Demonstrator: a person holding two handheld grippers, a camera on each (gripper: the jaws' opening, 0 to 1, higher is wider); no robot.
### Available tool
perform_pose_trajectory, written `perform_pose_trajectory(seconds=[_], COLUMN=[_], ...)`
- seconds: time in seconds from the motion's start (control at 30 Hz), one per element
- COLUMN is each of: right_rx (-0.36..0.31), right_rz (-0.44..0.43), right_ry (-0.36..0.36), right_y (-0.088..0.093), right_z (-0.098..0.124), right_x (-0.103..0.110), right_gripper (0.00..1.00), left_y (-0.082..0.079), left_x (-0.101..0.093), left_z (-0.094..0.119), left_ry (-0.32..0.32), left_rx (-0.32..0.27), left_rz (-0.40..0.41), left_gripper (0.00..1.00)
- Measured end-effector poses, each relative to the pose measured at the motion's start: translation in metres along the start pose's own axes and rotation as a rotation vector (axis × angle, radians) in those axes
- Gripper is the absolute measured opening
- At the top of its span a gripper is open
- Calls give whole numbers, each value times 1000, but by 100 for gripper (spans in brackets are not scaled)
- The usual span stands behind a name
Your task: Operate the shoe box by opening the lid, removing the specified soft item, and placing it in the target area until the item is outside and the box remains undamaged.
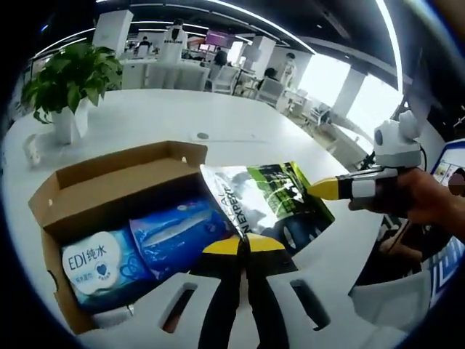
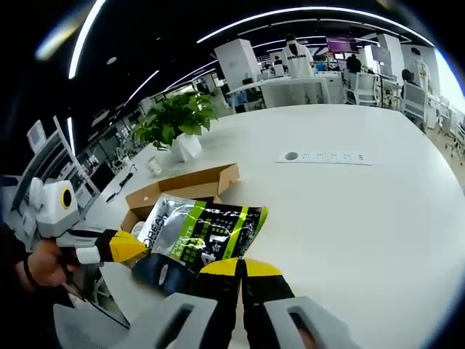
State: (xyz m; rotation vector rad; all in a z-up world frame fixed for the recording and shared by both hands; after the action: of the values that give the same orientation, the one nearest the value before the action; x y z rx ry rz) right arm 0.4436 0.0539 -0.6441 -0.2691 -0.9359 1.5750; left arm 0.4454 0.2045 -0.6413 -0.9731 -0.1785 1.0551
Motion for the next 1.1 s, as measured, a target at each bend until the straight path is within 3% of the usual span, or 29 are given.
perform_pose_trajectory(seconds=[0.63,1.1], right_rx=[-5,17], right_rz=[-56,-75], right_ry=[80,123], right_y=[17,34], right_z=[33,42], right_x=[-56,-84], right_gripper=[0,0], left_y=[2,22], left_x=[-57,-81], left_z=[-37,-61], left_ry=[78,85], left_rx=[44,91], left_rz=[-81,-134], left_gripper=[1,1])
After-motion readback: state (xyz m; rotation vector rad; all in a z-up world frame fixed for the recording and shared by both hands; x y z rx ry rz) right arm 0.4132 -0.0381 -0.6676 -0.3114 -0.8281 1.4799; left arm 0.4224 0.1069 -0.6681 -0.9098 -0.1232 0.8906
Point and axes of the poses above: the point that each gripper's makers call its tool centre point, and the gripper's own axes: z roughly backward along the fingers, x roughly to its left, y roughly out of its underside, the point moved 2 cm from there along z, roughly backward along the fingers, and after that the axes turned 1 degree about x, right-handed, at the moved point
